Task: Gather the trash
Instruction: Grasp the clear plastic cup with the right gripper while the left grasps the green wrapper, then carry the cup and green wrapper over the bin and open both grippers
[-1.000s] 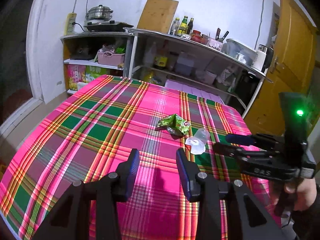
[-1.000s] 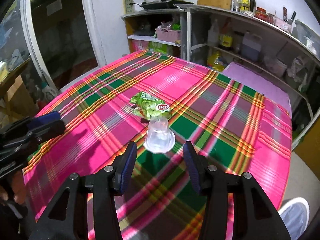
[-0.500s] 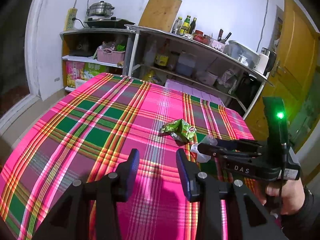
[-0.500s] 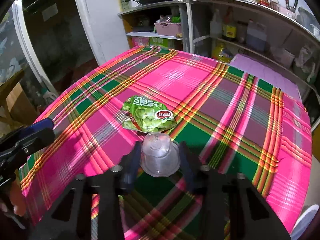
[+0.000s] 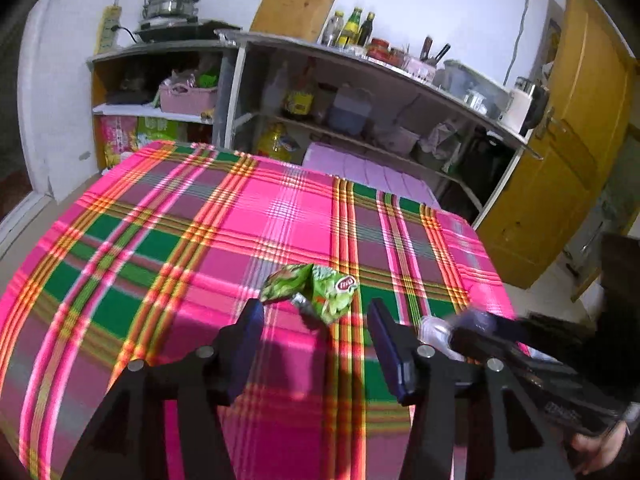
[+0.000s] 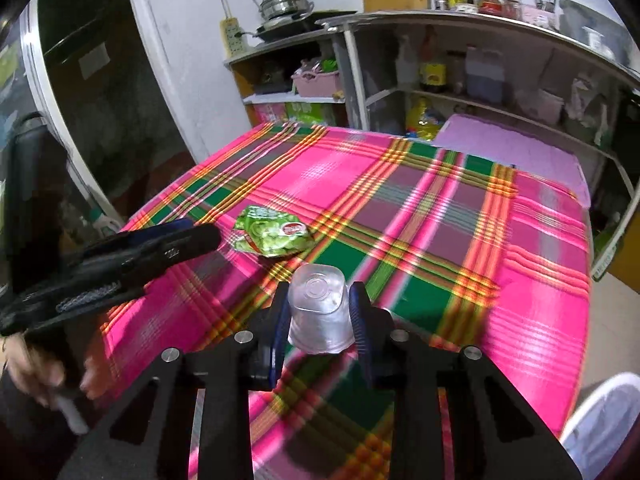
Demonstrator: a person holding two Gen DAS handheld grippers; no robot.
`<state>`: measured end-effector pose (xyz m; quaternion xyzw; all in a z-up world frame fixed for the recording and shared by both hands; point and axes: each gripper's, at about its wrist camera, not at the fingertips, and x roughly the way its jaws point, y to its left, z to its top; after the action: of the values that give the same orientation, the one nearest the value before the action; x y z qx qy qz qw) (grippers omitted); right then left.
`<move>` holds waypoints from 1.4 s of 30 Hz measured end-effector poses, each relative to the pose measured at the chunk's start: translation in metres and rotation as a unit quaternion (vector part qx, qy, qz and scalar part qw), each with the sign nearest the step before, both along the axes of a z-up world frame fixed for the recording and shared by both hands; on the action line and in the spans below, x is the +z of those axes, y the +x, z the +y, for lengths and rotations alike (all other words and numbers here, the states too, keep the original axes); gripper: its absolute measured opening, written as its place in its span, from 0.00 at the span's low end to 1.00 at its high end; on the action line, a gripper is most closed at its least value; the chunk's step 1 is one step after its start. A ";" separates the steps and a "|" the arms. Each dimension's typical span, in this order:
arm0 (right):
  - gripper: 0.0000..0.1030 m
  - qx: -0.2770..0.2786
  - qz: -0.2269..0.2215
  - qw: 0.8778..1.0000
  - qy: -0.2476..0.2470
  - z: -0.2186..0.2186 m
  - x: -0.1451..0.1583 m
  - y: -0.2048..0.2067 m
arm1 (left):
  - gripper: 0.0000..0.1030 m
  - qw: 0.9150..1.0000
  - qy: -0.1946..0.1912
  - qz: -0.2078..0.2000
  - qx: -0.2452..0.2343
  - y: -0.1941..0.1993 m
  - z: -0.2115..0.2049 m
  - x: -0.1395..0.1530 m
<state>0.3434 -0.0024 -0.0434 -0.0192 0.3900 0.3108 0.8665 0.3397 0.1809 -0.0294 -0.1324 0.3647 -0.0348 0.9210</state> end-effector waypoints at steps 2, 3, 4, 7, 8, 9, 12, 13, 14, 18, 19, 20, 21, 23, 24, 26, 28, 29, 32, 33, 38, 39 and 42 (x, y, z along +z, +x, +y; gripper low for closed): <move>0.29 -0.005 0.000 1.000 0.005 -0.011 0.002 -0.003 | 0.52 1.000 0.000 0.010 0.005 0.013 -0.001 -0.004; 0.29 -0.008 0.000 1.000 0.007 -0.016 0.002 -0.004 | 0.52 1.000 0.000 0.017 0.009 0.020 -0.002 -0.006; 0.29 -0.010 0.000 1.000 0.008 -0.020 0.002 -0.005 | 0.52 1.000 0.002 0.018 0.010 0.024 -0.003 -0.007; 0.29 -0.014 0.001 1.000 0.012 -0.032 0.002 -0.007 | 0.52 0.999 0.040 0.011 0.030 0.036 -0.006 -0.006; 0.29 -0.016 0.001 1.000 0.013 -0.035 0.003 -0.008 | 0.52 0.999 0.042 0.011 0.032 0.039 -0.005 -0.006; 0.29 -0.018 -0.001 1.000 0.013 -0.038 0.003 -0.008 | 0.52 0.999 0.037 0.015 0.029 0.043 -0.005 -0.007; 0.29 -0.026 0.000 1.000 0.014 -0.047 0.003 -0.008 | 0.52 0.999 0.030 0.036 0.021 0.055 -0.005 -0.018; 0.29 -0.028 0.000 1.000 0.015 -0.049 0.003 -0.009 | 0.52 0.998 0.028 0.045 0.015 0.058 -0.007 -0.023; 0.29 -0.031 0.000 0.999 0.015 -0.053 0.003 -0.009 | 0.52 0.998 0.026 0.053 0.008 0.060 -0.009 -0.027; 0.29 -0.042 -0.003 0.999 0.016 -0.065 0.006 -0.014 | 0.45 0.998 0.048 0.045 -0.008 0.057 -0.023 -0.032; 0.29 -0.045 -0.005 0.999 0.017 -0.068 0.008 -0.016 | 0.36 0.998 0.052 0.043 -0.011 0.055 -0.026 -0.032; 0.29 -0.048 -0.006 0.999 0.018 -0.071 0.009 -0.019 | 0.27 0.998 0.054 0.040 -0.014 0.054 -0.028 -0.031; 0.29 -0.051 -0.008 0.999 0.018 -0.073 0.011 -0.021 | 0.27 0.998 0.055 0.037 -0.016 0.052 -0.031 -0.029; 0.29 -0.056 -0.012 0.998 0.019 -0.079 0.015 -0.027 | 0.26 0.998 0.052 0.033 -0.021 0.046 -0.035 -0.026; 0.29 -0.059 -0.015 0.998 0.019 -0.082 0.018 -0.031 | 0.26 0.998 0.051 0.029 -0.022 0.042 -0.038 -0.024; 0.29 -0.066 -0.020 0.997 0.020 -0.090 0.022 -0.040 | 0.25 0.998 0.052 0.020 -0.026 0.032 -0.043 -0.017; 0.29 -0.073 -0.027 0.997 0.020 -0.097 0.027 -0.049 | 0.25 0.998 0.052 0.009 -0.031 0.020 -0.050 -0.008; 0.29 -0.078 -0.032 0.996 0.020 -0.102 0.030 -0.055 | 0.25 0.998 0.053 0.002 -0.034 0.013 -0.054 -0.002; 0.29 -0.092 -0.041 0.995 0.020 -0.116 0.037 -0.069 | 0.25 0.997 0.050 -0.018 -0.047 -0.011 -0.069 0.015; 0.29 -0.096 -0.044 0.994 0.021 -0.121 0.040 -0.074 | 0.25 0.997 0.048 -0.022 -0.052 -0.017 -0.073 0.019; 0.30 -0.117 -0.054 0.992 0.020 -0.144 0.048 -0.104 | 0.25 0.995 0.037 -0.050 -0.082 -0.060 -0.106 0.041; 0.30 -0.120 -0.055 0.991 0.020 -0.148 0.049 -0.108 | 0.25 0.994 0.035 -0.054 -0.086 -0.065 -0.112 0.044; 0.29 -0.133 -0.058 0.989 0.020 -0.166 0.051 -0.123 | 0.25 0.993 0.025 -0.064 -0.101 -0.085 -0.130 0.053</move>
<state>0.2201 -0.1679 0.0075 0.0322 0.3315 0.1991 0.9217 0.2546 0.0510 0.0232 -0.0697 0.3169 -0.1268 0.9374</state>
